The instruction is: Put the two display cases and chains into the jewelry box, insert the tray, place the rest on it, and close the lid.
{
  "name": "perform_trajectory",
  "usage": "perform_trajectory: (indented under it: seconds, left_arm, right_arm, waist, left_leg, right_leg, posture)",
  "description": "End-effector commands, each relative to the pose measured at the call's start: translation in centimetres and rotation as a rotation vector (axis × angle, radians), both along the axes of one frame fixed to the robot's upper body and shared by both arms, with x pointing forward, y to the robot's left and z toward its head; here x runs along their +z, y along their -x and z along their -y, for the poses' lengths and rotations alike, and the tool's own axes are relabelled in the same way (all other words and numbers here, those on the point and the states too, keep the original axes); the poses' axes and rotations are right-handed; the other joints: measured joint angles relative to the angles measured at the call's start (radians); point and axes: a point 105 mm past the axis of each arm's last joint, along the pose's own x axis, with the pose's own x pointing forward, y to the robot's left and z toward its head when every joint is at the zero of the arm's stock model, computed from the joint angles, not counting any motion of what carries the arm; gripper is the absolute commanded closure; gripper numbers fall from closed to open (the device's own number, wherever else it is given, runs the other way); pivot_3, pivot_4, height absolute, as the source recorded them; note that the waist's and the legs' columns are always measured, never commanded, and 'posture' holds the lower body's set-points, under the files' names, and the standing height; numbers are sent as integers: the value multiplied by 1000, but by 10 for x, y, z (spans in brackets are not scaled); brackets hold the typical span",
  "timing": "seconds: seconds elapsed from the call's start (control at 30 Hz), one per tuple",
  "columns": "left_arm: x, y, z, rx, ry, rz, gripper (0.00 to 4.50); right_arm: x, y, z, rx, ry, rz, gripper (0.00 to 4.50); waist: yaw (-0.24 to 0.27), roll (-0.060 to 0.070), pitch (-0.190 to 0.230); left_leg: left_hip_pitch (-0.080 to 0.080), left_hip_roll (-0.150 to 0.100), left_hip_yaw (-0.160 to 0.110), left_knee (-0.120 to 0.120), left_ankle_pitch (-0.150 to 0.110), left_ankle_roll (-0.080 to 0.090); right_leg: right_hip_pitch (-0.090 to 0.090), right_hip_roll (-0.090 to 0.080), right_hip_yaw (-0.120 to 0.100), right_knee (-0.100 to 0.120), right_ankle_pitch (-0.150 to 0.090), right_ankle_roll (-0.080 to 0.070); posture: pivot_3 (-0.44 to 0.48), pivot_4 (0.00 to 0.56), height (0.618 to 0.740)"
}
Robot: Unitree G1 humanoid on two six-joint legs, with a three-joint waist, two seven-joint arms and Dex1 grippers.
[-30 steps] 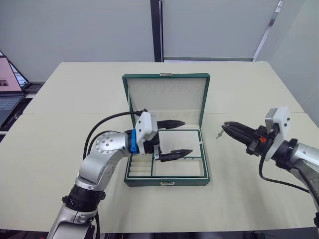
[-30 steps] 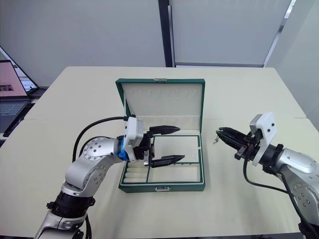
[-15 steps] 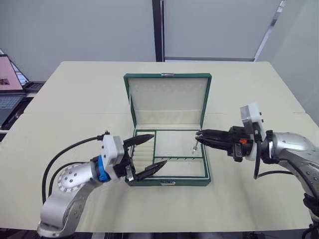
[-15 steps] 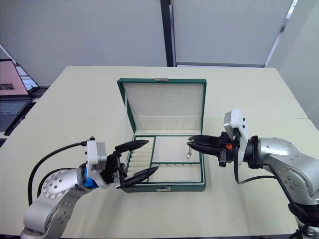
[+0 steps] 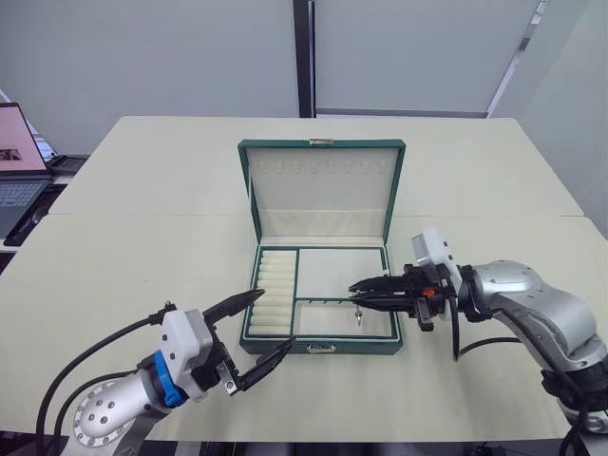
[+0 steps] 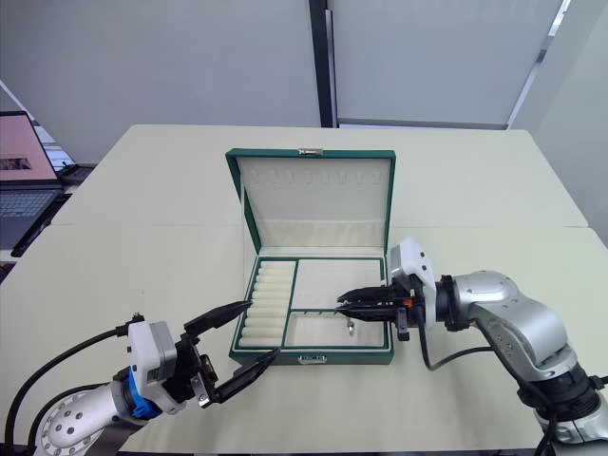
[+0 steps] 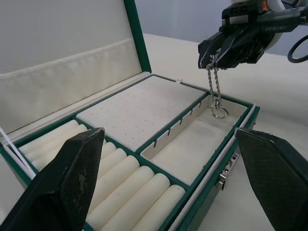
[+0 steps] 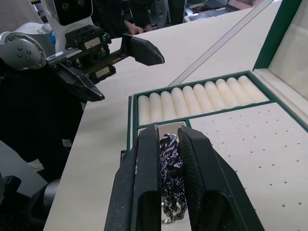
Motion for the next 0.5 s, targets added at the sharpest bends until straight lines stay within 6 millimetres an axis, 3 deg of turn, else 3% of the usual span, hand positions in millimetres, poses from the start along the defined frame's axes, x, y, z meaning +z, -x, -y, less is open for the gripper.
perform_trajectory:
  seconds: [0.03, 0.5]
  left_arm:
    - [8, 3, 3, 11, 1, 59, 0]
    - [7, -1, 6, 35, 10, 69, 0]
  right_arm:
    - [3, 2, -5, 49, 1, 46, 4174]
    - [-12, 0, -6, 71, 44, 53, 4174]
  waist:
    - [0, 0, 0]
    - [0, 0, 0]
  left_leg:
    - [0, 0, 0, 0, 0, 0]
    - [0, 0, 0, 0, 0, 0]
  right_leg:
    - [0, 0, 0, 0, 0, 0]
    - [0, 0, 0, 0, 0, 0]
  posture:
    - [0, 150, 740]
    - [0, 150, 740]
